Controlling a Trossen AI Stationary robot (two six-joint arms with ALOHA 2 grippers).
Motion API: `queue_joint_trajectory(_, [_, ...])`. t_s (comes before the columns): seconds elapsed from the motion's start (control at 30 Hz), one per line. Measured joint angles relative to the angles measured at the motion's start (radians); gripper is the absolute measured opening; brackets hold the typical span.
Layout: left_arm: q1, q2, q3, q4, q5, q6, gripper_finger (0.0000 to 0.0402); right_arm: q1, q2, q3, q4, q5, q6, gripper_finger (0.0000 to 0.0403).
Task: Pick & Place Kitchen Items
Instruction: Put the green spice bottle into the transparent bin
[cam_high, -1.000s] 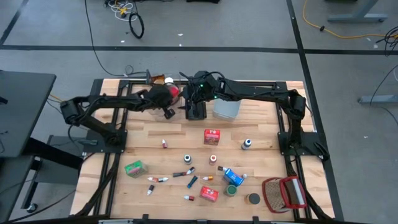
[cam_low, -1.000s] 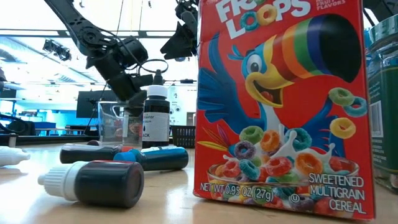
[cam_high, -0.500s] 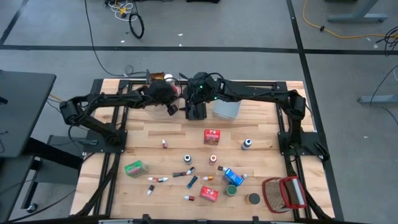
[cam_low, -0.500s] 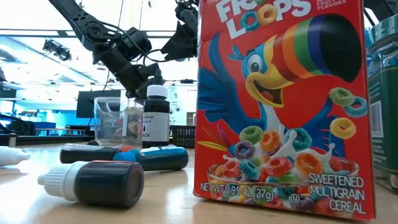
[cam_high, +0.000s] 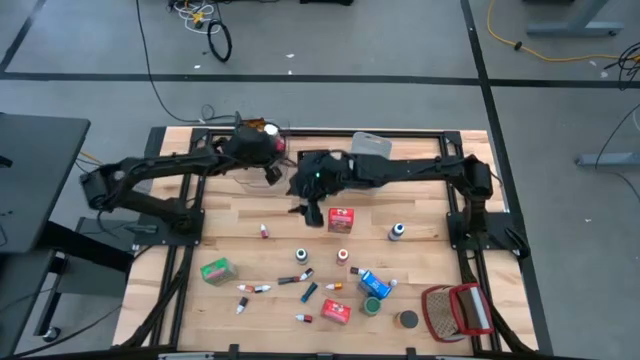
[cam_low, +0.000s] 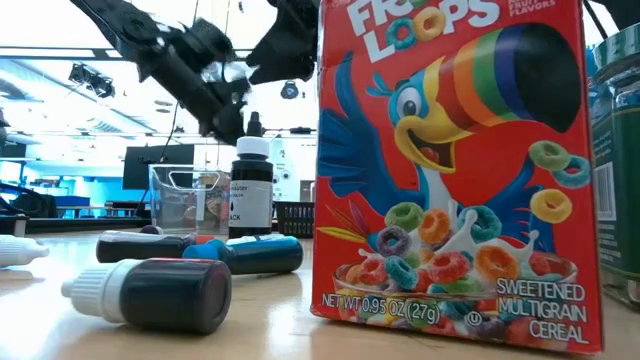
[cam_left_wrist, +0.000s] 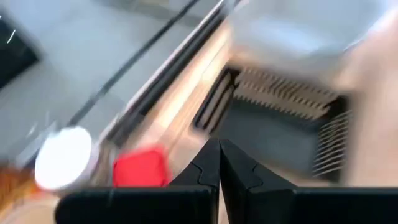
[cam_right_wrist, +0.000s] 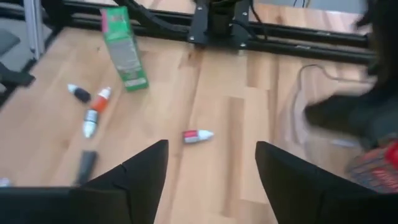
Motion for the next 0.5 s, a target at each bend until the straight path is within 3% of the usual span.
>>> queue_joint_trajectory(0.27, [-0.004, -0.334, 0.001, -0.064, 0.280, 0.058, 0.0023, 0.138, -0.016, 0.000, -0.108, 0.170, 0.073, 0.0245])
queue_joint_trajectory(0.5, [-0.030, -0.463, -0.017, -0.118, 0.351, 0.073, 0.0017, 0.239, -0.091, 0.001, -0.161, 0.185, 0.191, 0.0245])
